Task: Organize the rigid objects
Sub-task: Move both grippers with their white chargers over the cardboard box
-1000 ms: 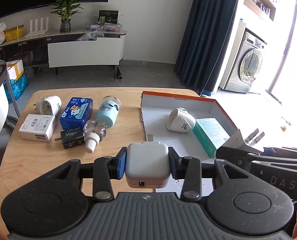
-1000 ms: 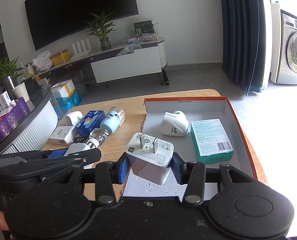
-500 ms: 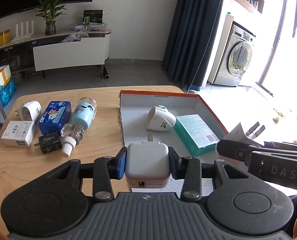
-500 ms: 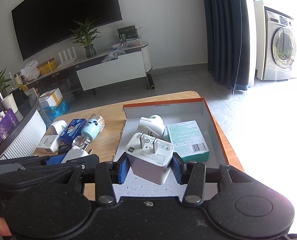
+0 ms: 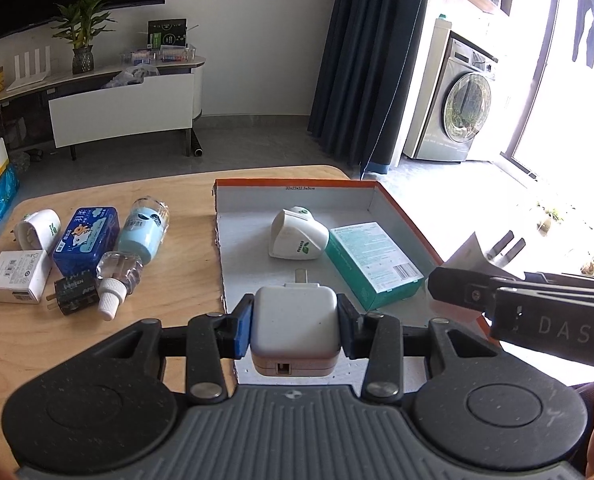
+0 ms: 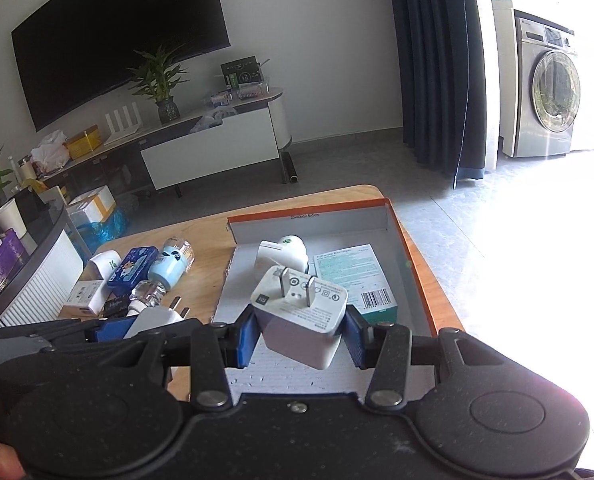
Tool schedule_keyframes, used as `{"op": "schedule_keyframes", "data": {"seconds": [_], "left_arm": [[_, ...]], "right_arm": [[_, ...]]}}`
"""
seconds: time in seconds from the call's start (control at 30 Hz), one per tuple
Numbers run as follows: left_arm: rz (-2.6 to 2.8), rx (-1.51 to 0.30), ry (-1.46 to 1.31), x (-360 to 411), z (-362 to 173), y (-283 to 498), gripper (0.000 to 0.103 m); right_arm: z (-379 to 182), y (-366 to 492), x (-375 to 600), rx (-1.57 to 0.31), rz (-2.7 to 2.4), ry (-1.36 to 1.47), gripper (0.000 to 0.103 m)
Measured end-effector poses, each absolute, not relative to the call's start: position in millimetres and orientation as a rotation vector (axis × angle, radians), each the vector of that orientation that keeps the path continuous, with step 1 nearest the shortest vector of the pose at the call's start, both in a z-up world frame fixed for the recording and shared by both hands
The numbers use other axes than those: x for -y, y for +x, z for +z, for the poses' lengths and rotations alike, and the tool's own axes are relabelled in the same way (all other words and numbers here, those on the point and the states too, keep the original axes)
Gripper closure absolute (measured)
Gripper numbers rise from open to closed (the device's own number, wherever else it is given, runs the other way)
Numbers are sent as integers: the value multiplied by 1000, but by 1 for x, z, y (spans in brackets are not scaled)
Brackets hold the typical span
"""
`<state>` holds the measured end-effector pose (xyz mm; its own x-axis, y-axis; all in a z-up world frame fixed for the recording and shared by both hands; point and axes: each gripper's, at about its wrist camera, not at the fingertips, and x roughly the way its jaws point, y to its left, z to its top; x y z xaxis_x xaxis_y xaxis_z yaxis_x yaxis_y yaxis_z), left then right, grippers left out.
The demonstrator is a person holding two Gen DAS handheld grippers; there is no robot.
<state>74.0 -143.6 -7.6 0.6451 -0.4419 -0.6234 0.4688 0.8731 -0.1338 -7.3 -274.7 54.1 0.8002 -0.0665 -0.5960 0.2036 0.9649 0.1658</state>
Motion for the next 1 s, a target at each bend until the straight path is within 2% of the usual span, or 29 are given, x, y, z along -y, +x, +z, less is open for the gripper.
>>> {"op": "schedule_keyframes", "data": {"seconds": [1.0], "left_arm": [[-563, -711, 63, 174, -10, 89, 61]], "right_arm": [[53, 10, 300, -628, -181, 234, 48]]}}
